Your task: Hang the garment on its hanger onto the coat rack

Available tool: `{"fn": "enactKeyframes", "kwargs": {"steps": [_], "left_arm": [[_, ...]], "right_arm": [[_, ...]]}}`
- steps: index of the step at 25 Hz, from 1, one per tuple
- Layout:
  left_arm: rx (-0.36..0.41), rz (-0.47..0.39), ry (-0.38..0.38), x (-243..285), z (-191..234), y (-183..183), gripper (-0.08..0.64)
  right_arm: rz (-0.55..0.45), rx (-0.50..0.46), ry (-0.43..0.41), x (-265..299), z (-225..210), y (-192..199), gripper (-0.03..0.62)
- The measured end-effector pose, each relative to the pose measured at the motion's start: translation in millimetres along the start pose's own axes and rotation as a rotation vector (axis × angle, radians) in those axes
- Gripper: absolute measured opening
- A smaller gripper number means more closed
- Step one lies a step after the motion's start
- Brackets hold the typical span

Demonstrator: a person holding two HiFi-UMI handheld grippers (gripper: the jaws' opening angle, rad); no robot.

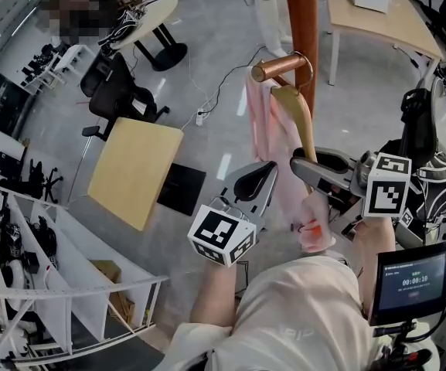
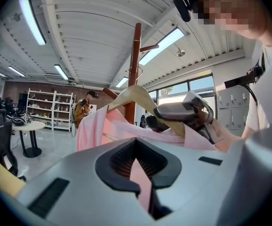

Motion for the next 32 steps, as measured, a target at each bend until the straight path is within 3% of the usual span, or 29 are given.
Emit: {"fn": "enactKeyframes", "kwargs": {"steps": [7,14,20,27,32], "left_arm": [[-0.008,0.001,0.036,3,-5,2,0.006],[-0.011,-0.002,0.054,20,-4,8,0.006],[-0.014,0.0,0.079,23,-8,7,0.006],[-0.011,0.0,0.107,29,-13,10,0.005],[-0.012,0.001,0.122,34,-18,14,0.006]], "right_arm": [[0.086,-0.182,0.101,-2,0,0,0.092],[0.137,-0.509,0.256,-17,-20,-19,0.092],[0.111,-0.559,0.279,-26,-19,-26,0.092],[0.034,-0.722,0.277,-39,-9,-31,0.091],[-0.037,-0.721,0.273,-53,-4,-39,0.091]]}}
Point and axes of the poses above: the fingertips, and each gripper's own axes: x forward along the fingers, z to its left, y out of its underside, the point moved 3 cm from there along -x, backward along the fingers, and after that the axes turned 11 degrees about -z, right-handed, at the moved point
